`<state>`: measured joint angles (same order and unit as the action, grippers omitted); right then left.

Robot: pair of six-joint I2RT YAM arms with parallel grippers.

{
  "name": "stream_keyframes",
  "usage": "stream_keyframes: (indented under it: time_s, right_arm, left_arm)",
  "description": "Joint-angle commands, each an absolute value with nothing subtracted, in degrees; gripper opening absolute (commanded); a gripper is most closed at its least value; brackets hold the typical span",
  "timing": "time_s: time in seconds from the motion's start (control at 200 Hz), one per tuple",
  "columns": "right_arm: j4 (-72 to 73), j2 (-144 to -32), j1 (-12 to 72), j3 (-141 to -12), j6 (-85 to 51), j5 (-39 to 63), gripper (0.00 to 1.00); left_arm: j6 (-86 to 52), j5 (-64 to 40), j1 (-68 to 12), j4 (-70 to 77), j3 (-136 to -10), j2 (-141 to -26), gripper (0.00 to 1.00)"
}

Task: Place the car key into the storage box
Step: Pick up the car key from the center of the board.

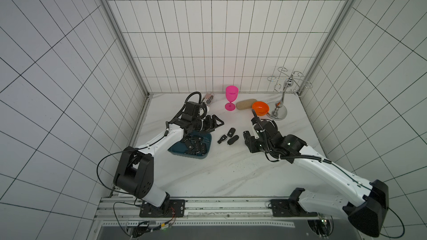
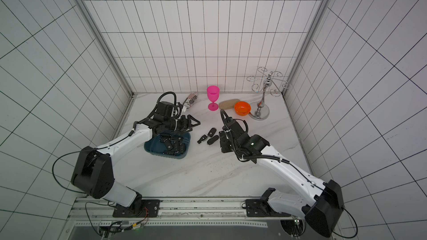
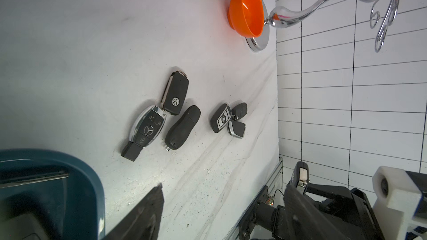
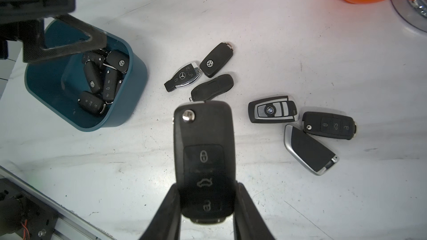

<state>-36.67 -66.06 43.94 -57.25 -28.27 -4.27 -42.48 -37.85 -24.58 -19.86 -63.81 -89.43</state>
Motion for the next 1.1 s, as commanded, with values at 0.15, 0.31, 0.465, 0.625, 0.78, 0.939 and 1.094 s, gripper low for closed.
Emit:
stream_keyframes:
  time_s: [0.15,0.31,0.465,0.625,0.78,0.939,1.094]
  right_arm:
    - [-36.66,-66.41,47.48,-57.47,-29.8,-5.48,0.29]
    - [-36.48,-67.81,48.34,-58.45,-29.8,-5.45,0.28]
    - [-35.95,-68.35,48.6,-58.54,-29.71,-5.69,0.28]
    - [-35.16,-68.84,48.63,-58.58,-29.66,-5.19,0.28]
    - [-34.89,-69.02,48.69,-58.88,-29.63,-5.36,0.28]
    - [-34.8,-69.35,48.69,-59.13,-29.71,-5.19,0.29]
    - [-34.61,-69.63,48.69,-58.88,-29.97,-5.46,0.29]
  left_arm:
    - [-45.04,-41.0,-32.05,-15.29,-66.91,-93.58,0.8]
    - [-47.33,-42.52,-34.03,-10.95,-66.2,-95.18,0.8]
    - [-48.86,-43.88,-35.39,-7.99,-65.47,-95.31,0.79]
    - [-49.08,-45.79,-37.4,-6.79,-64.7,-95.83,0.76]
    - [-49.03,-47.16,-39.1,-5.53,-63.63,-96.38,0.59]
    - [-49.38,-47.67,-39.97,-4.84,-62.97,-97.09,0.45]
    - [-49.56,-47.85,-40.48,-4.21,-62.54,-97.19,0.38]
